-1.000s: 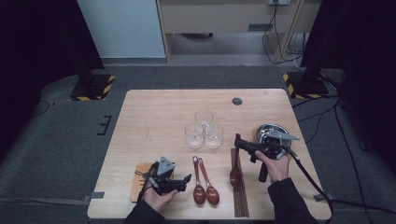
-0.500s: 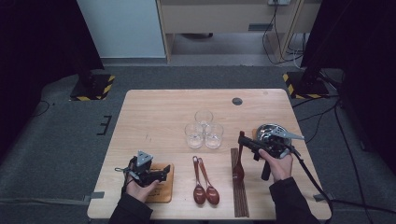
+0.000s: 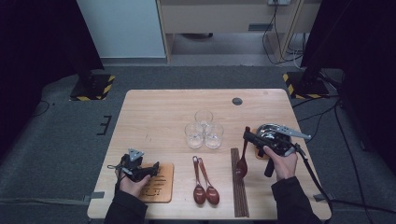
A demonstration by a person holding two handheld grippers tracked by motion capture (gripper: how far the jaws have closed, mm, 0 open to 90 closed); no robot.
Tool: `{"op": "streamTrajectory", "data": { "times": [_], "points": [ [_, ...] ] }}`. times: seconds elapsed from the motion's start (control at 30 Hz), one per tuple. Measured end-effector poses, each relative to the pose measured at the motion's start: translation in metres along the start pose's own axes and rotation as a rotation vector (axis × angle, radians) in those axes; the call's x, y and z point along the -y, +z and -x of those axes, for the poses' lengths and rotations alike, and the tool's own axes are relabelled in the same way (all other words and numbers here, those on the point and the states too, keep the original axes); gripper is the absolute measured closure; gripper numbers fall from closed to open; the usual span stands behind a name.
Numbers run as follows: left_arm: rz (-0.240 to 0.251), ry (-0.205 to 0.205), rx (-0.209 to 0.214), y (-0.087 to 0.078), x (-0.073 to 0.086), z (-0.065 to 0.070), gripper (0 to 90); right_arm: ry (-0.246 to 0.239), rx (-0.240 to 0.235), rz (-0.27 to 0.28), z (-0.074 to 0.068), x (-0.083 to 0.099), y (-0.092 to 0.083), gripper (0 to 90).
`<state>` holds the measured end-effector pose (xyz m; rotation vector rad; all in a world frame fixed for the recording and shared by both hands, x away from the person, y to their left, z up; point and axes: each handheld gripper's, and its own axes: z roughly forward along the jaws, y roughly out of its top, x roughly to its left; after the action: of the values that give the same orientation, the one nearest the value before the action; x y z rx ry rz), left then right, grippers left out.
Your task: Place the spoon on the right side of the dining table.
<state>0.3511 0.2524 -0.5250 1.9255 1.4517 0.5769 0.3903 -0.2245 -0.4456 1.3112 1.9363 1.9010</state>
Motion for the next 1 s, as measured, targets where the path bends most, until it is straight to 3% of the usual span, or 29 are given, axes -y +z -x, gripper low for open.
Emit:
{"op": "streamTrajectory", "data": {
  "times": [0.3, 0.6, 1.0],
  "points": [
    [-0.019, -0.017, -0.006, 0.003, 0.002, -0.003, 10.5, -0.012, 0.027, 0.039, 0.003, -0.006, -0.005, 85.4],
    [-0.041, -0.067, 0.005, 0.004, 0.002, -0.007, 7.9, -0.025, 0.047, 0.063, 0.005, -0.011, -0.005, 85.4],
    [-0.052, -0.081, -0.014, 0.005, 0.002, -0.006, 3.5, -0.034, 0.086, 0.097, 0.008, -0.018, -0.009, 85.4]
  ]
}}
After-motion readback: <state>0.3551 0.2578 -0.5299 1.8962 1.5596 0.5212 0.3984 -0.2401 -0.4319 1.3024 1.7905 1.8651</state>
